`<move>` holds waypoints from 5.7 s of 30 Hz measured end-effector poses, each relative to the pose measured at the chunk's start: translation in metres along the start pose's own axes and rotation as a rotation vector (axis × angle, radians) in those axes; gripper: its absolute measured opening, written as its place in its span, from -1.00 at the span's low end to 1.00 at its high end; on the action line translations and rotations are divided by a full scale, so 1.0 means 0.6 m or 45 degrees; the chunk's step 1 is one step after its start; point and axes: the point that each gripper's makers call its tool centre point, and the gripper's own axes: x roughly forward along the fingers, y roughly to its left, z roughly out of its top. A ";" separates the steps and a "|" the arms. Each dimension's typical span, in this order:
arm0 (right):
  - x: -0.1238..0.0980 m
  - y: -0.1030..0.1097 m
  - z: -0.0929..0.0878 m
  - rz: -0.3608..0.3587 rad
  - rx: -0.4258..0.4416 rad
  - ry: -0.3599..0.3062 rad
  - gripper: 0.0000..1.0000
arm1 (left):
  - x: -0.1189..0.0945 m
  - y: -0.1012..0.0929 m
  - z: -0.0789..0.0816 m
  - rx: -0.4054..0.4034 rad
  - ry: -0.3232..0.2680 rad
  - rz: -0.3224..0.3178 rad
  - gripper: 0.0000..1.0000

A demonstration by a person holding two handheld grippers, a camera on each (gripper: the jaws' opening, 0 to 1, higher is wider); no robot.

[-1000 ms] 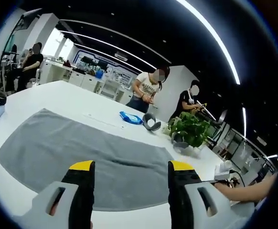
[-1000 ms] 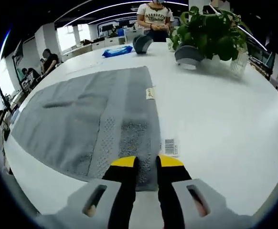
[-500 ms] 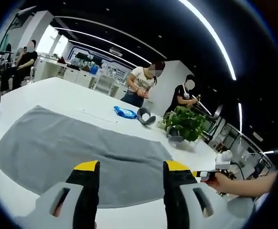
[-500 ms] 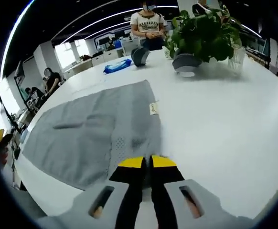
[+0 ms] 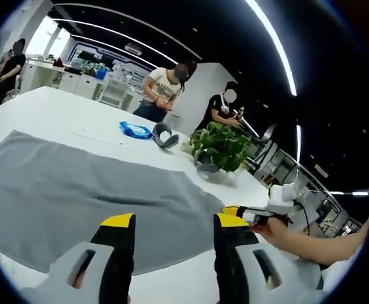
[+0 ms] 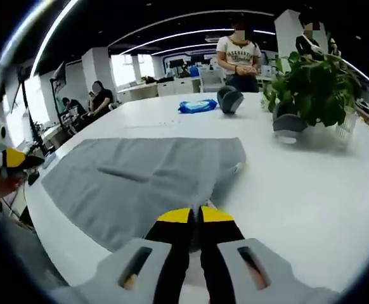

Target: Fold the towel on the table until its edges align and the towel forms a compact rectangular stack.

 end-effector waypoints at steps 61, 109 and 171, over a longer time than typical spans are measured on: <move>-0.008 0.094 0.010 0.251 -0.138 -0.017 -0.97 | 0.511 -0.064 -0.087 -0.189 0.581 -0.140 -0.87; -0.062 0.282 0.108 0.362 -0.193 -0.140 -0.98 | 0.416 0.054 0.144 -0.054 0.409 -0.112 -0.95; 0.030 0.808 0.185 0.760 -0.347 -0.224 -0.97 | 0.038 0.457 0.322 -0.008 0.219 0.051 -0.95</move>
